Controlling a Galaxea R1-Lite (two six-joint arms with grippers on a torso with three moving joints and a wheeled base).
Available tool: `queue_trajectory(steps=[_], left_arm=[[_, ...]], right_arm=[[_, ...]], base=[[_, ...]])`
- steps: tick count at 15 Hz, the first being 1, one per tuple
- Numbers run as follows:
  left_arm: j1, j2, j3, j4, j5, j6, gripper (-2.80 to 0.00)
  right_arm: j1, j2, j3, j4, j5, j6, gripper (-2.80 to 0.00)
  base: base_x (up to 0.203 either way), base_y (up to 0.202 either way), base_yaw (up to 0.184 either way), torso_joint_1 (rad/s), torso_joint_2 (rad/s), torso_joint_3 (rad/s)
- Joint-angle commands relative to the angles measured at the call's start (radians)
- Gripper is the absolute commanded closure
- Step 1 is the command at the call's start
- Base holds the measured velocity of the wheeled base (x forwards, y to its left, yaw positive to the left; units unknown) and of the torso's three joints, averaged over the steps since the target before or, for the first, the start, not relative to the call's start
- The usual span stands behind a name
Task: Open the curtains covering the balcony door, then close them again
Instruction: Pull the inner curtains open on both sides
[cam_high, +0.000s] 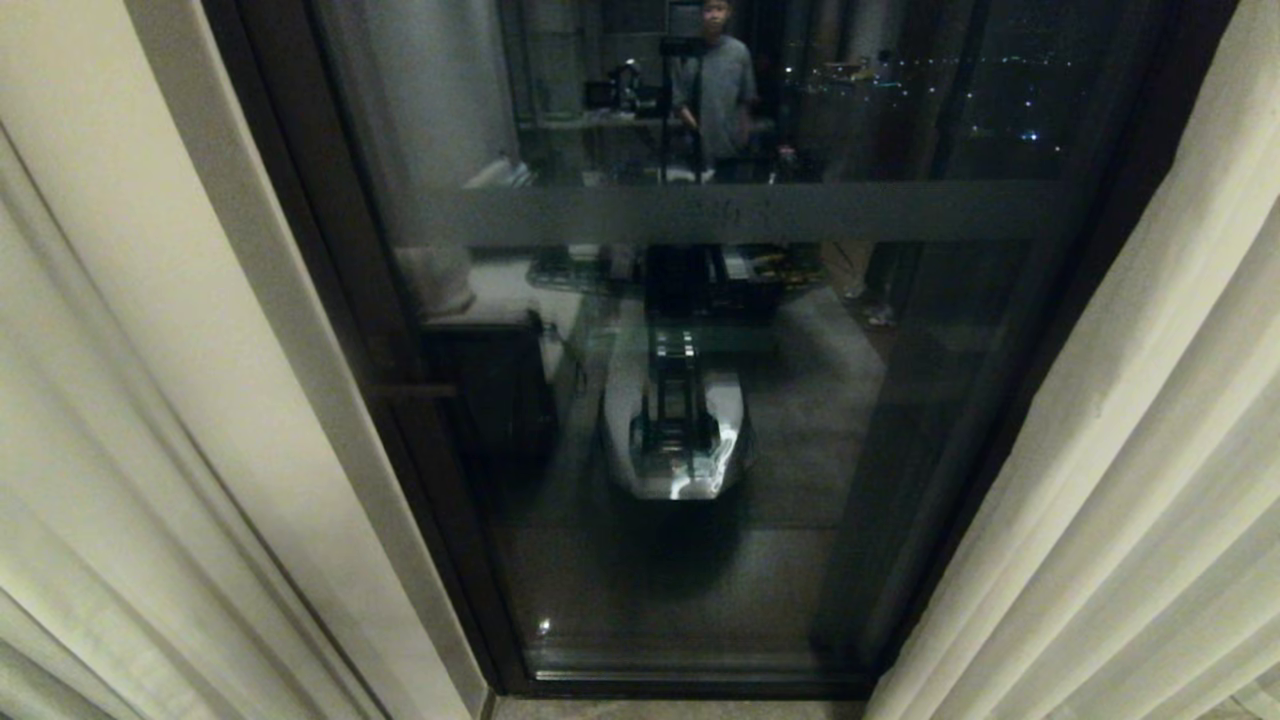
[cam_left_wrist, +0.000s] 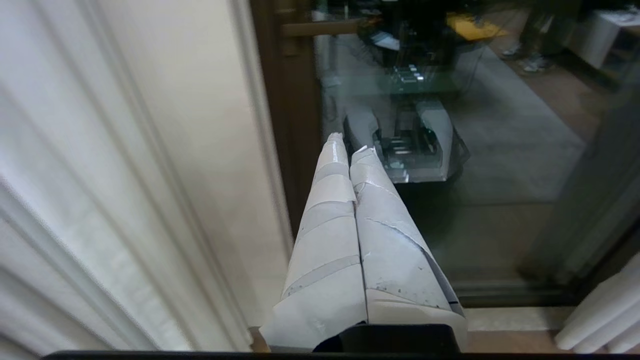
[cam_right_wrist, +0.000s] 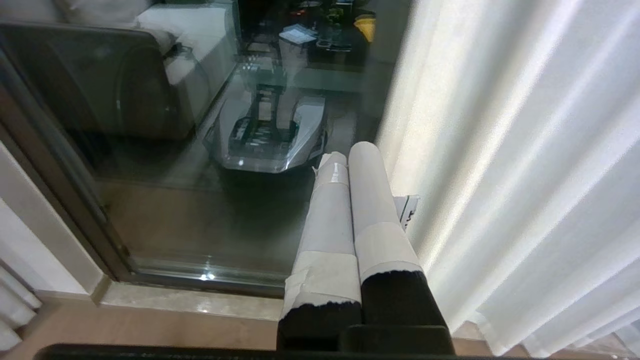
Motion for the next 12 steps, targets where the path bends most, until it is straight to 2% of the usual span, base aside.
queue_trajectory(steps=[1, 12], left_arm=[[0.000, -0.002, -0.002, -0.001, 0.000, 0.001, 0.00], [0.000, -0.002, -0.002, 0.001, 0.000, 0.002, 0.00]], right_arm=[[0.000, 0.000, 0.000, 0.000, 0.001, -0.001, 0.00], [0.000, 0.000, 0.000, -0.001, 0.001, -0.001, 0.00]], base=[[0.000, -0.189, 0.000, -0.002, 0.00, 0.003], [0.000, -0.190, 0.001, 0.002, 0.00, 0.003]])
